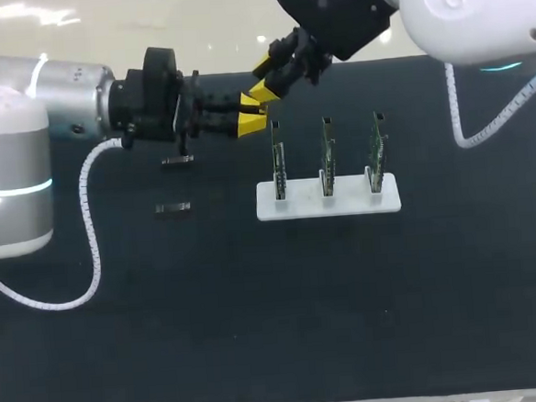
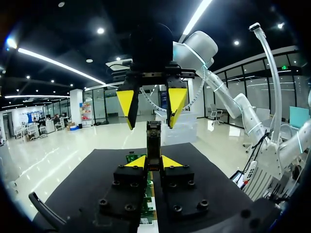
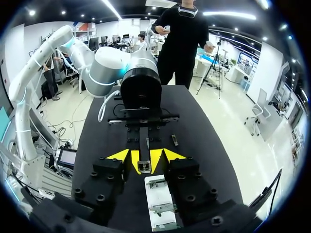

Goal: Pick up the optical module with the left hand, and insert it into the network port with the right hand.

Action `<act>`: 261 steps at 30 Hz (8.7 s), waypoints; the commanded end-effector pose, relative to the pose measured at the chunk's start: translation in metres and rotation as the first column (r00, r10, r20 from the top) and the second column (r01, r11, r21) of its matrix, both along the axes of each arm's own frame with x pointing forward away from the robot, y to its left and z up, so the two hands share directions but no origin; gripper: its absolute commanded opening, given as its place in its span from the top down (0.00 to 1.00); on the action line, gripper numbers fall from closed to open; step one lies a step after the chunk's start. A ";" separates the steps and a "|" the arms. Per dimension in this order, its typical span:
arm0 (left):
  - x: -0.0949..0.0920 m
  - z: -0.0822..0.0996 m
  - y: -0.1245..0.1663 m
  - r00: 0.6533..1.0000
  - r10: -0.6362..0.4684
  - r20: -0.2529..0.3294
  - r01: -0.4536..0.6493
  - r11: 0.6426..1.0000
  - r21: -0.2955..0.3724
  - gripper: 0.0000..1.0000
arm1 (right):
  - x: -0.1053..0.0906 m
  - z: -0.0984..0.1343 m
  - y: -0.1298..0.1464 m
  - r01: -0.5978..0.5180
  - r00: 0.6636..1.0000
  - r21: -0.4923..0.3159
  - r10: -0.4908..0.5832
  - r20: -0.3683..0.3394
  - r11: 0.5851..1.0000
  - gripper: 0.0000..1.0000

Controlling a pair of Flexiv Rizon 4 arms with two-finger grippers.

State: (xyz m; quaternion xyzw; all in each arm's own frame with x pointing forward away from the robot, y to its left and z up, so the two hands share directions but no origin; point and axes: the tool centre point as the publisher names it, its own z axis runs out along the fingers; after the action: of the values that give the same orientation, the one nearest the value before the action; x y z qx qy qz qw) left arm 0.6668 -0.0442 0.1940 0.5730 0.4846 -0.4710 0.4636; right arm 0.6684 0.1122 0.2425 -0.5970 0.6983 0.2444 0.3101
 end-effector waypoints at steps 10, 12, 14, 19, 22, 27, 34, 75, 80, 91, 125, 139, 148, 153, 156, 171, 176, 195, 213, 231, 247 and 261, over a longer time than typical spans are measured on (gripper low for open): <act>-0.001 0.000 0.000 1.000 0.004 0.002 -0.004 1.000 0.000 1.00 | 0.000 -0.003 0.003 -0.002 1.000 0.009 0.002 -0.008 1.000 0.70; -0.001 0.000 0.000 1.000 0.004 0.002 -0.004 1.000 0.000 1.00 | 0.000 -0.003 0.003 0.000 1.000 0.009 0.000 -0.008 1.000 0.73; -0.001 0.000 0.000 1.000 0.004 0.002 -0.004 1.000 0.000 1.00 | 0.000 -0.003 0.003 -0.001 1.000 0.008 0.001 -0.008 1.000 0.76; -0.001 0.000 0.000 1.000 0.004 0.002 -0.004 1.000 0.000 1.00 | 0.001 -0.003 0.002 0.000 1.000 0.010 0.000 -0.009 1.000 0.89; -0.001 0.000 0.000 1.000 0.004 0.002 -0.004 1.000 0.000 1.00 | 0.001 -0.004 0.003 0.001 1.000 0.012 -0.001 -0.009 1.000 1.00; -0.001 0.000 0.000 1.000 0.004 0.002 -0.004 1.000 0.000 1.00 | 0.000 -0.004 0.004 0.004 1.000 0.015 -0.004 -0.013 1.000 1.00; -0.001 0.000 0.000 1.000 0.004 0.002 -0.004 1.000 0.000 1.00 | 0.000 -0.003 0.005 -0.005 1.000 0.013 0.005 -0.007 1.000 1.00; -0.003 0.004 0.036 1.000 0.030 0.005 -0.030 0.994 0.105 0.00 | 0.000 -0.003 0.006 -0.008 1.000 0.010 0.008 0.013 1.000 1.00; -0.011 0.006 0.065 1.000 0.019 0.009 -0.020 0.981 0.195 0.00 | 0.000 -0.003 0.006 -0.008 1.000 0.010 0.008 0.013 1.000 1.00; -0.017 0.011 0.127 0.998 0.046 0.051 -0.061 0.945 0.323 0.00 | 0.000 -0.003 0.006 -0.008 1.000 0.010 0.008 0.013 1.000 1.00; 0.004 0.004 0.160 0.988 0.132 0.075 -0.151 0.905 0.397 0.00 | 0.001 -0.004 0.006 -0.009 1.000 0.012 0.009 0.010 1.000 1.00; 0.004 0.004 0.160 0.988 0.132 0.075 -0.151 0.905 0.397 0.00 | 0.059 -0.026 0.002 -0.096 0.995 0.003 0.096 -0.017 0.995 1.00; 0.004 0.004 0.160 0.988 0.132 0.075 -0.151 0.905 0.397 0.00 | 0.074 -0.040 -0.002 -0.132 0.991 0.005 0.132 -0.008 0.991 1.00; 0.004 0.004 0.160 0.988 0.132 0.075 -0.151 0.905 0.397 0.00 | 0.071 -0.043 -0.002 -0.151 0.988 0.002 0.151 -0.013 0.989 1.00; 0.004 0.004 0.160 0.988 0.132 0.075 -0.151 0.905 0.397 0.00 | 0.067 -0.041 -0.003 -0.152 0.988 -0.004 0.152 -0.019 0.988 1.00; 0.004 0.004 0.160 0.988 0.132 0.075 -0.151 0.905 0.397 0.00 | 0.057 -0.045 -0.015 -0.163 0.986 -0.013 0.163 -0.047 0.986 1.00; 0.004 0.004 0.160 0.988 0.132 0.075 -0.151 0.905 0.397 0.00 | 0.054 -0.048 -0.016 -0.162 0.986 -0.009 0.161 -0.042 0.987 1.00; 0.004 0.004 0.160 0.988 0.132 0.075 -0.151 0.905 0.397 0.00 | 0.050 -0.055 -0.015 -0.131 0.990 0.026 0.132 -0.045 0.991 1.00; 0.004 0.004 0.160 0.988 0.132 0.075 -0.151 0.905 0.397 0.00 | 0.052 -0.057 -0.018 -0.124 0.991 0.037 0.126 -0.045 0.992 1.00; 0.004 0.004 0.160 0.988 0.132 0.075 -0.151 0.905 0.397 0.00 | 0.053 -0.060 -0.018 -0.126 0.991 0.047 0.128 -0.048 0.991 1.00; 0.004 0.004 0.160 0.988 0.132 0.075 -0.151 0.905 0.397 0.00 | 0.050 -0.056 -0.018 -0.122 0.991 0.037 0.124 -0.046 0.992 1.00; 0.004 0.004 0.160 0.988 0.132 0.075 -0.151 0.905 0.397 0.00 | 0.054 -0.062 -0.019 -0.124 0.991 0.051 0.126 -0.039 0.991 1.00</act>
State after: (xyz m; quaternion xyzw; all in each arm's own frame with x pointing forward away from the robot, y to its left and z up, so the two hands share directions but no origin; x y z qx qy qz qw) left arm 0.6695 0.1169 0.1980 0.6295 0.5998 -0.3137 0.3817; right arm 0.7216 0.0936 0.1847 -0.6270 0.6608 0.2910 0.2924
